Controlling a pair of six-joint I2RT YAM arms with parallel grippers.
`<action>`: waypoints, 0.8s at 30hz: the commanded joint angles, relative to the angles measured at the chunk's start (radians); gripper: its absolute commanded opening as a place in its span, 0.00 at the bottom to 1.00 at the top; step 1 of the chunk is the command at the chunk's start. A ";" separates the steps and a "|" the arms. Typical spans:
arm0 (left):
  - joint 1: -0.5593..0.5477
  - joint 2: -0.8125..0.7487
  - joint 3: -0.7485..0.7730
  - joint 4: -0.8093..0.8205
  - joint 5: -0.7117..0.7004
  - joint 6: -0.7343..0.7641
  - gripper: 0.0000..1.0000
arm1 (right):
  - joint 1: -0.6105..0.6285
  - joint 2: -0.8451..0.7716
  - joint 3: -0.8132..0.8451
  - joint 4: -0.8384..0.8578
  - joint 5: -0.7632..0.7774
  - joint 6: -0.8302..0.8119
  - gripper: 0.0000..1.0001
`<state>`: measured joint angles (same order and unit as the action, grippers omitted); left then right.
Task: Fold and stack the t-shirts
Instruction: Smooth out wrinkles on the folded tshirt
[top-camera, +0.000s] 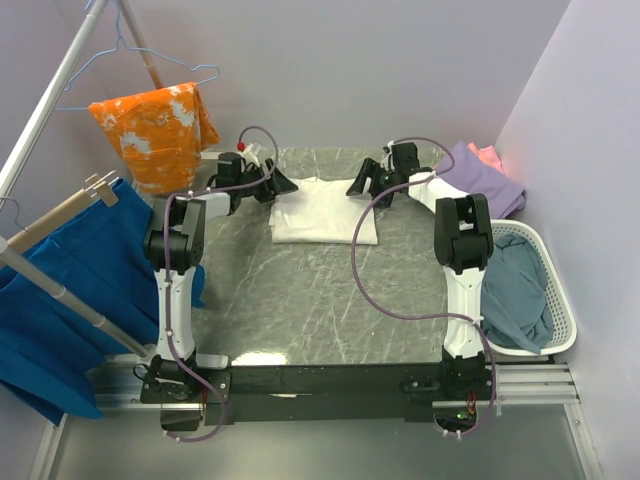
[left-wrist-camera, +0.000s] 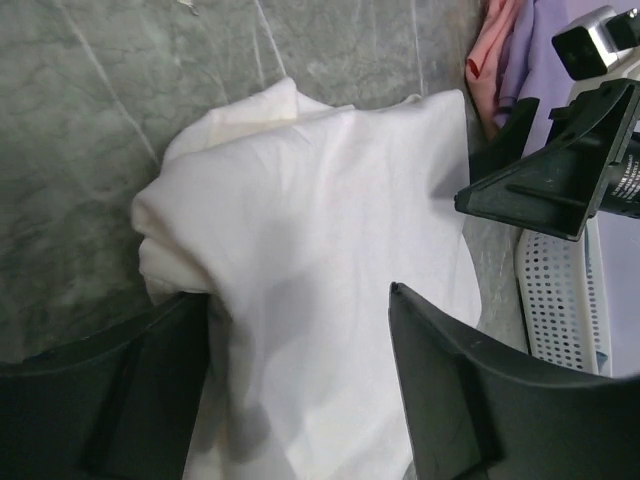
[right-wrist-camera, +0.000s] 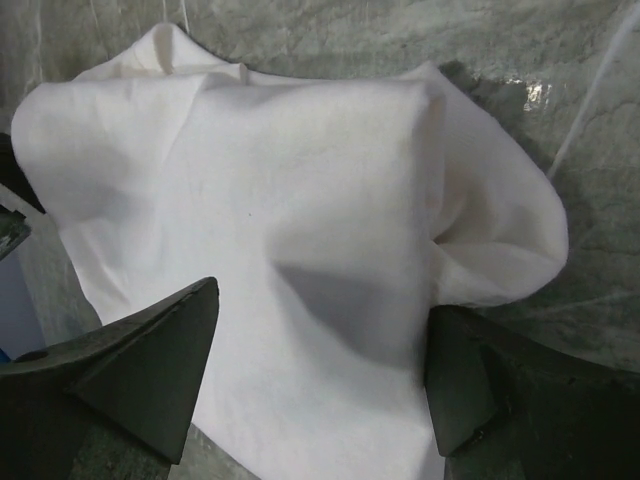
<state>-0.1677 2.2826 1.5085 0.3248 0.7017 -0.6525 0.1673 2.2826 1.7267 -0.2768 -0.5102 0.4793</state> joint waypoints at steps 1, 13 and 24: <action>0.048 -0.043 -0.034 0.021 0.049 -0.023 0.87 | -0.008 -0.014 -0.030 -0.016 0.045 -0.007 0.85; 0.070 -0.321 -0.217 -0.162 -0.242 0.119 0.99 | -0.014 -0.163 -0.105 -0.151 0.332 -0.064 0.95; -0.019 -0.290 -0.370 -0.072 -0.208 0.045 0.99 | 0.021 -0.126 -0.171 -0.105 0.087 -0.053 0.93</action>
<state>-0.1726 1.9774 1.1751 0.1886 0.4881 -0.5777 0.1608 2.1609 1.5948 -0.3580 -0.3202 0.4210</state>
